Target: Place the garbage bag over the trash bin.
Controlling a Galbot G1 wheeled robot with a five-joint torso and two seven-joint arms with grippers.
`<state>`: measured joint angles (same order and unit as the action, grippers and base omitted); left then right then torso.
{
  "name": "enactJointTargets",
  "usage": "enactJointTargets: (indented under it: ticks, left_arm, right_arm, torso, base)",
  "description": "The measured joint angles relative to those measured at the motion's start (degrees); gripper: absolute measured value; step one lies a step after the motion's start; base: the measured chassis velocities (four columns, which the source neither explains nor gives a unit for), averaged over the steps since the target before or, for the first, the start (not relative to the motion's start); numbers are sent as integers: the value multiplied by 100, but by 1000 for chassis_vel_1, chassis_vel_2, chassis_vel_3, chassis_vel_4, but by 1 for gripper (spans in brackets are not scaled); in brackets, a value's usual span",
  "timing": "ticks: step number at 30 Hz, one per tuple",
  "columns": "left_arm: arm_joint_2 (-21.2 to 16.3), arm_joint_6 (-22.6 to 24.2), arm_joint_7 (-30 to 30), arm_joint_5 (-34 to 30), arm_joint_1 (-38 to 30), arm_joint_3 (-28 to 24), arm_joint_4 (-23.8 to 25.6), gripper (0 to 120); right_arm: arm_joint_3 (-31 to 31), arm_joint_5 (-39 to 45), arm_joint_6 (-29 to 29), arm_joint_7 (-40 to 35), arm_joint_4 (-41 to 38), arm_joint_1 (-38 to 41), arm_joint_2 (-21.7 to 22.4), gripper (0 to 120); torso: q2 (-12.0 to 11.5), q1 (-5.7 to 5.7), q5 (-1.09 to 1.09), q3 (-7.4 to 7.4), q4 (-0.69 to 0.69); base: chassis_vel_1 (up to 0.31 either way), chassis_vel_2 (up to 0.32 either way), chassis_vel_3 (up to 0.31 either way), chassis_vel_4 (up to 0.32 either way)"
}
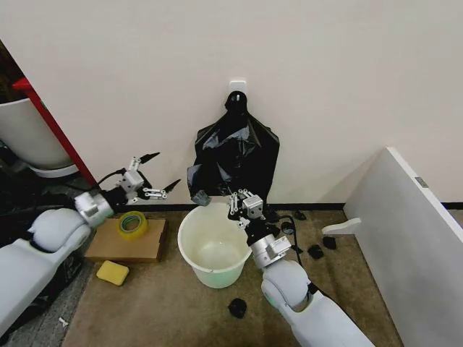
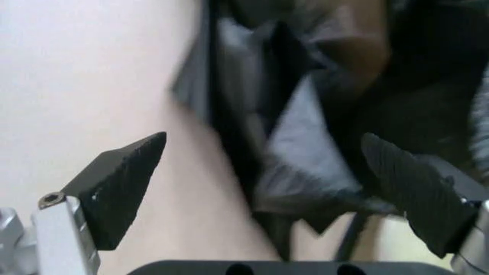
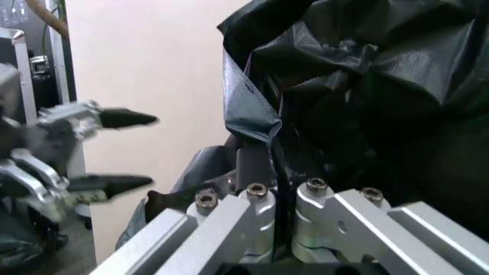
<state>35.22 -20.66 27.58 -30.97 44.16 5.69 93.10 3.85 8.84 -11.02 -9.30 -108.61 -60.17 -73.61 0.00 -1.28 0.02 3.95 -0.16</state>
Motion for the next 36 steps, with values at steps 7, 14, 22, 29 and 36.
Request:
enactJointTargets:
  ticks: [7,14,22,29,36]
  left_arm:
    - [427,-103,953,105,-985,-713,-709,100]
    - [565,7,748,903,-1121,-743,-941,86]
    - [649,64,662,954,-1110,-748,-944,58]
    - [668,78,649,873,-1073,-726,-950,33]
    - [667,162,269,566,-826,-636,-841,9]
  right_arm:
    - [-15,-47,0,5,71,10,-48,0]
    - [-69,-59,0,6,73,-9,-60,0]
    - [-98,-56,0,8,36,-9,-31,0]
    - [-130,-55,2,8,14,-42,-17,0]
    - [-162,62,11,-10,-105,-89,51,0]
  torso:
    - [0,0,-3,0,0]
    - [0,0,1,0,4]
    - [1,0,-1,0,2]
    - [0,0,0,0,2]
    - [0,0,-1,0,2]
  base:
    - [0,0,0,0]
    - [0,0,0,0]
    - [0,0,0,0]
    - [0,0,0,0]
    - [0,0,0,0]
